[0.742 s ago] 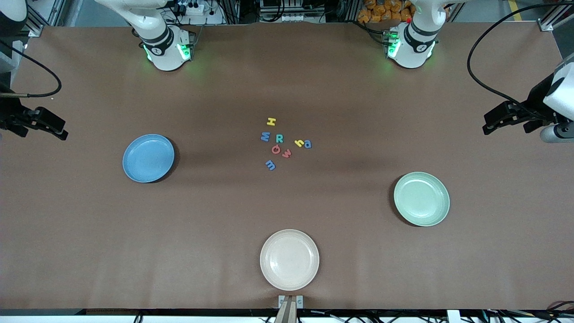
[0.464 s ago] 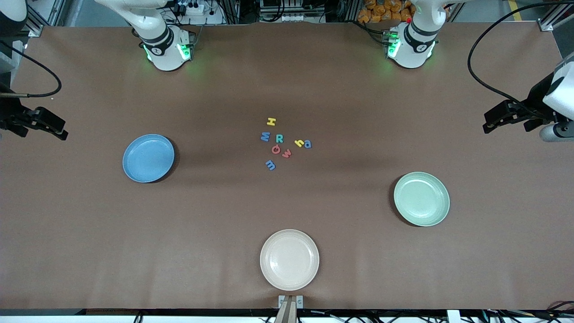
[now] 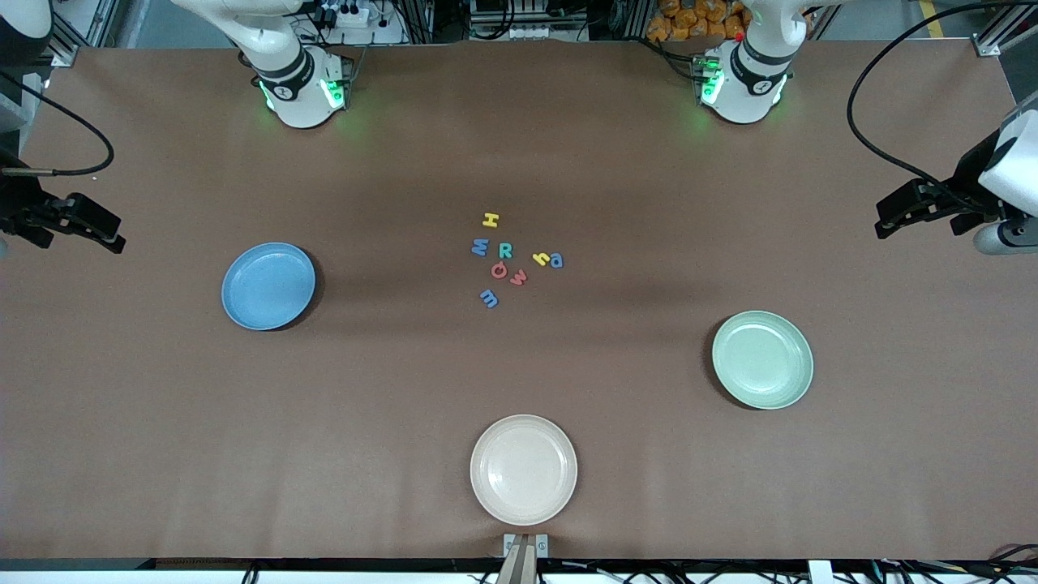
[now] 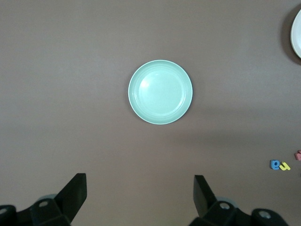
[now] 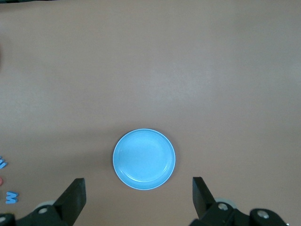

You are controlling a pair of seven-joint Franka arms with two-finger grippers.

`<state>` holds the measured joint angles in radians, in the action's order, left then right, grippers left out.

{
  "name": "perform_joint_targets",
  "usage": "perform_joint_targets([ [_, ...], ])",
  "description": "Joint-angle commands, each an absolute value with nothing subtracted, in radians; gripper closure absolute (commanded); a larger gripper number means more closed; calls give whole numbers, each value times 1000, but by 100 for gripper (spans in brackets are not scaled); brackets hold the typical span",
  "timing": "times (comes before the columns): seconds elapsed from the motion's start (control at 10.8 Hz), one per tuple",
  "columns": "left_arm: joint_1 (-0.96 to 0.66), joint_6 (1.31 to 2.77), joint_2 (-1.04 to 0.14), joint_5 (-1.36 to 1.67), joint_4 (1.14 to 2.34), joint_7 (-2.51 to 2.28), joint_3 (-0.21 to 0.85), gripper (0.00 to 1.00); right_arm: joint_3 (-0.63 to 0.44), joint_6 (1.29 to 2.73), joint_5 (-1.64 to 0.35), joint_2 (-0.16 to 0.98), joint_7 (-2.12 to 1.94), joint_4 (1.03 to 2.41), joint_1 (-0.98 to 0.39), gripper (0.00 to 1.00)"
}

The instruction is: Sort uppercase to blue plate, lowercase to green plate

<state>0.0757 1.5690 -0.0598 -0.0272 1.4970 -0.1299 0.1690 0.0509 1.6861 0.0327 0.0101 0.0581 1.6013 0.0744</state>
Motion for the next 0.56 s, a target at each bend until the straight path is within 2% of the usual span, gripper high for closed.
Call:
perform_joint_targets([
  [0.0, 74, 1542, -49, -48, 1523, -118, 170, 0, 58, 1680, 17, 6, 58, 1600, 83, 0],
  [0.46, 74, 1542, -48, -48, 1545, -120, 172, 0, 61, 1674, 15, 9, 61, 1600, 63, 0],
])
